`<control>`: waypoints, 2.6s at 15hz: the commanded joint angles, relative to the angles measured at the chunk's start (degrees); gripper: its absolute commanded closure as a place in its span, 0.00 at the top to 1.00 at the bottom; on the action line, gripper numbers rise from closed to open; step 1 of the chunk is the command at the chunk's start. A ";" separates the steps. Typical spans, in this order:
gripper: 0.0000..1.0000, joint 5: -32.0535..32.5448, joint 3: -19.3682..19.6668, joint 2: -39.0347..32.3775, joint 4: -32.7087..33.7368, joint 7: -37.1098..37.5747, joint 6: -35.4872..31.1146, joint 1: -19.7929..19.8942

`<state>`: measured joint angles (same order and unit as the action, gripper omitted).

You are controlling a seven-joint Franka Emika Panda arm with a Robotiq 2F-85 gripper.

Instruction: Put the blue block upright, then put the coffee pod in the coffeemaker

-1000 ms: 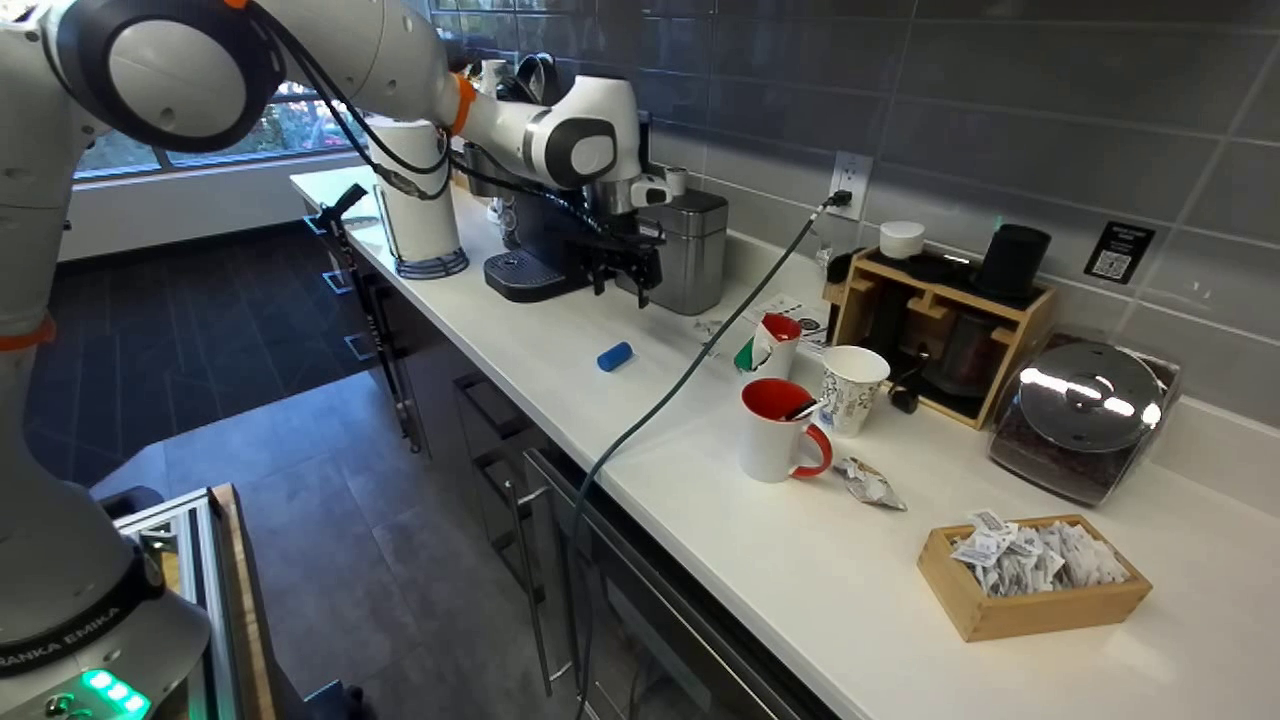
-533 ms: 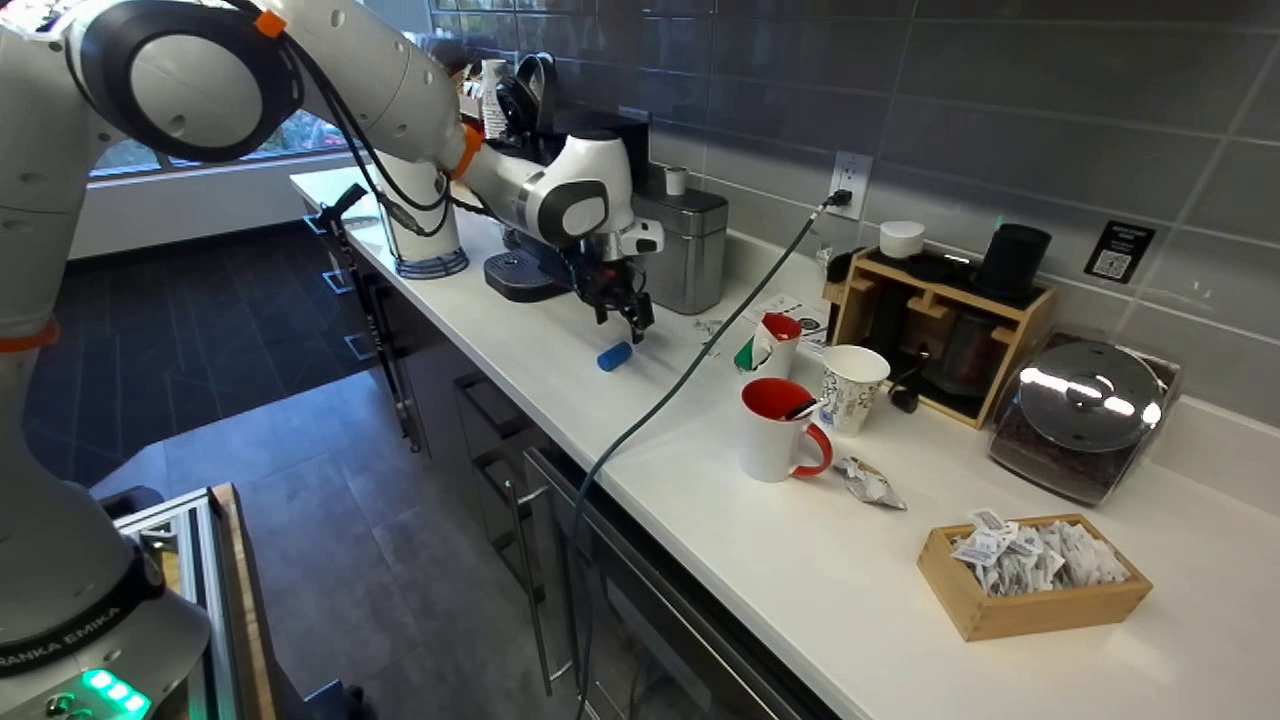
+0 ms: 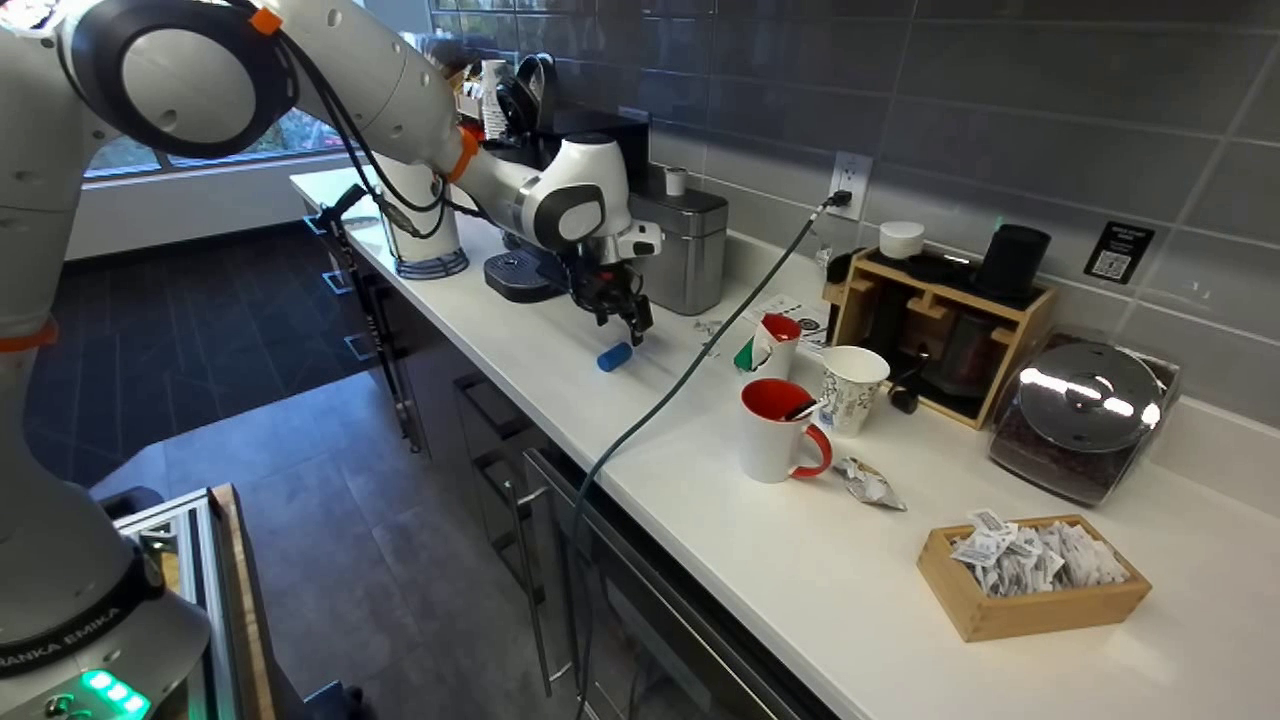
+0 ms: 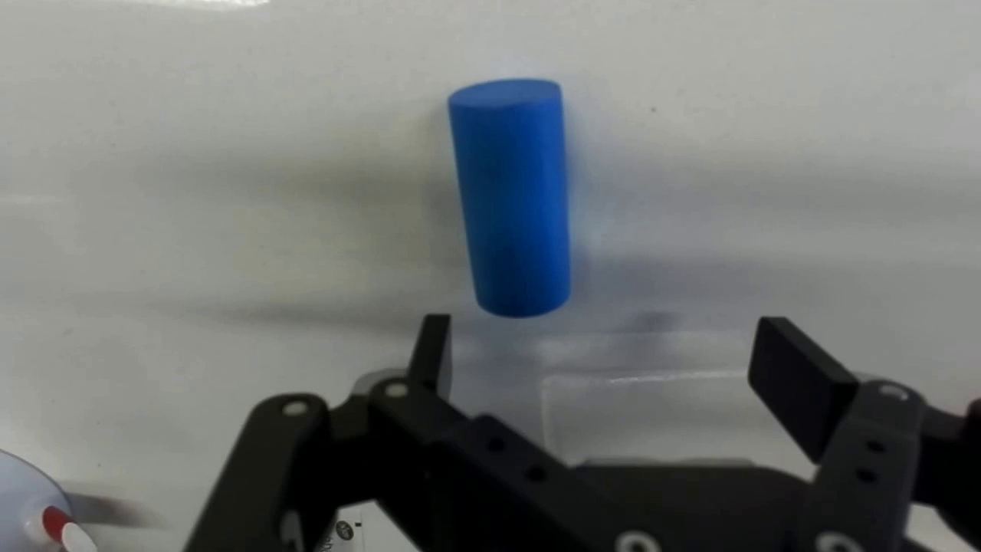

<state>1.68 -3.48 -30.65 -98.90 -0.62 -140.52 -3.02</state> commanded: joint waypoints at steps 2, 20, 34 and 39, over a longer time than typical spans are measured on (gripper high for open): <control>1.00 -0.23 0.32 0.01 0.09 -0.12 0.13 -0.30; 0.72 1.67 2.23 1.51 -3.32 1.43 0.52 -1.45; 0.08 12.76 11.24 2.37 -6.33 18.26 -20.93 -9.61; 0.08 13.54 16.88 -0.59 -5.15 23.53 -31.54 -14.33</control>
<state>13.32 10.20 -29.77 -104.12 18.93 -167.18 -14.45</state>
